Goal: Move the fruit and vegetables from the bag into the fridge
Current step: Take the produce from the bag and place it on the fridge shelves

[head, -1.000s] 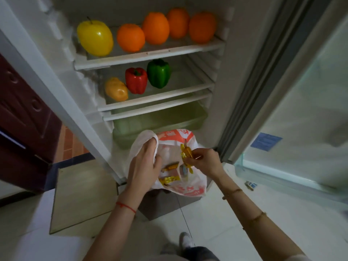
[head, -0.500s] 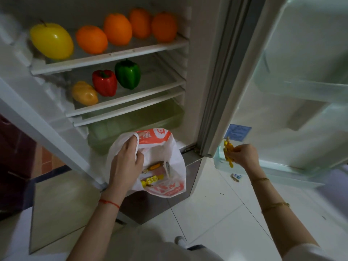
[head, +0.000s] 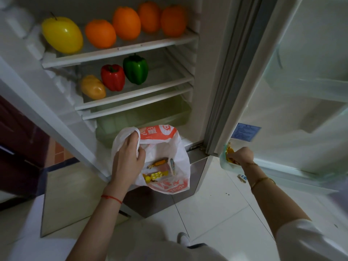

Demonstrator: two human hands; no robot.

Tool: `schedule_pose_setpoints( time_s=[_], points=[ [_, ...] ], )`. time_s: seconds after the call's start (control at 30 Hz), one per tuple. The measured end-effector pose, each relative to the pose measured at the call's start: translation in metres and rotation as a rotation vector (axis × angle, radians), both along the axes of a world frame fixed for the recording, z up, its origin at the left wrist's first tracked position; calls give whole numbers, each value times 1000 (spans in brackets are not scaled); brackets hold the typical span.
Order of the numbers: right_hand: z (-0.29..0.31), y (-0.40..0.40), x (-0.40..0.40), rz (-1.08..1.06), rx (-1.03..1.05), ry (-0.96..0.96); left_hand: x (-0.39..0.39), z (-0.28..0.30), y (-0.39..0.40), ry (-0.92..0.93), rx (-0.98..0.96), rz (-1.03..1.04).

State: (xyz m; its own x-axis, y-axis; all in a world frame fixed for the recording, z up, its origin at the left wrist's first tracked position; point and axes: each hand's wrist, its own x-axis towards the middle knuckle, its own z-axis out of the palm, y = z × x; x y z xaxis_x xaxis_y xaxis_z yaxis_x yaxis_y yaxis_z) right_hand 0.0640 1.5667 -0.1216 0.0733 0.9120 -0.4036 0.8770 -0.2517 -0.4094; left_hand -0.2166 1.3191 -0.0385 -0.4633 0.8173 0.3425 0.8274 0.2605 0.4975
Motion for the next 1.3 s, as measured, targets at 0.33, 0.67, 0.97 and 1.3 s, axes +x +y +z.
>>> schedule_pose_setpoints(
  time_s=[0.33,0.67,0.97,1.3],
  points=[
    [1,-6,-6,166,-29,-137,-1,-1,0,-34,6,28],
    [87,-68,-69,580,147,-74,2,5,-13,-47,18,79],
    [11,-124,-180,1157,104,72,4,9,-29,-30,28,143],
    [-84,-122,-211,1295,92,-242,-5,7,-41,-98,35,206]
  ],
)
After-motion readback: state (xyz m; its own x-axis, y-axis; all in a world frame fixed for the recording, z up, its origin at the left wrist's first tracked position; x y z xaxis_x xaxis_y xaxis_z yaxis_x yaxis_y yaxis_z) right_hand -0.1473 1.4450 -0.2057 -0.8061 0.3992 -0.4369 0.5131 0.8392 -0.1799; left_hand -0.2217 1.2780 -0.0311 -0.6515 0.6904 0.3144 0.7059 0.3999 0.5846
